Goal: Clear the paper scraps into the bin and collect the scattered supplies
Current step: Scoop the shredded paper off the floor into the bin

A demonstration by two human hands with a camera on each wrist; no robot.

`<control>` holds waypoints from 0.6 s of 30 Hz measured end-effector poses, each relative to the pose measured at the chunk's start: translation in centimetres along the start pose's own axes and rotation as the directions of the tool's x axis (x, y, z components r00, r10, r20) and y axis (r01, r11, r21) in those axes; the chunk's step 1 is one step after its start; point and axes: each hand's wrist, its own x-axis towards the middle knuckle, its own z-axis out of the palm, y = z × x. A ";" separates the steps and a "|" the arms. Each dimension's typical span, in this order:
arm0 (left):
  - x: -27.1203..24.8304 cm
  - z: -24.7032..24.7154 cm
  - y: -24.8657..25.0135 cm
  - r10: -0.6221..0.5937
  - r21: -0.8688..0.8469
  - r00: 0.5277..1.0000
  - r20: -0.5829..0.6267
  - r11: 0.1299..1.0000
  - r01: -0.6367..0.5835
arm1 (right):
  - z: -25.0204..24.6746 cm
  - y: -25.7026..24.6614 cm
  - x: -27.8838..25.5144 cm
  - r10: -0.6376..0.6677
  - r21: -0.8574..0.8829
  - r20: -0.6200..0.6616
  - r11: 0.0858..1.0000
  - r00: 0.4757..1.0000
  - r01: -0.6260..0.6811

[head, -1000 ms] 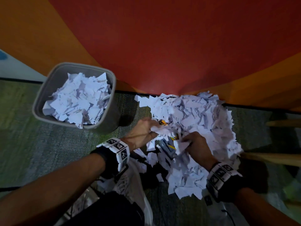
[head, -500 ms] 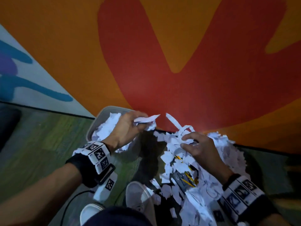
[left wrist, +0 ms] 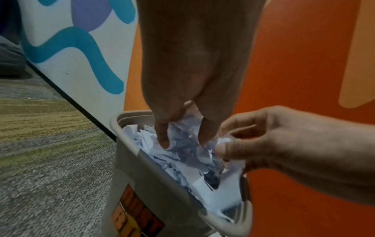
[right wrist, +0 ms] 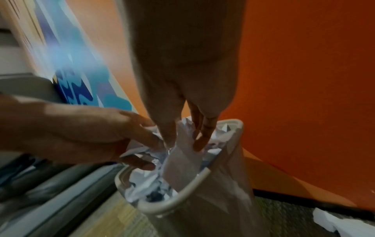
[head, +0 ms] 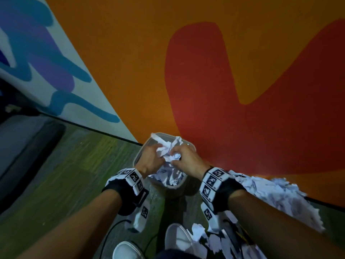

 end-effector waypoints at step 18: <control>-1.7 -3.8 0.0 -0.109 0.222 0.941 0.319 0.974 0.037 | -1.9 -0.4 0.3 -0.117 -0.109 0.116 0.986 0.986 0.129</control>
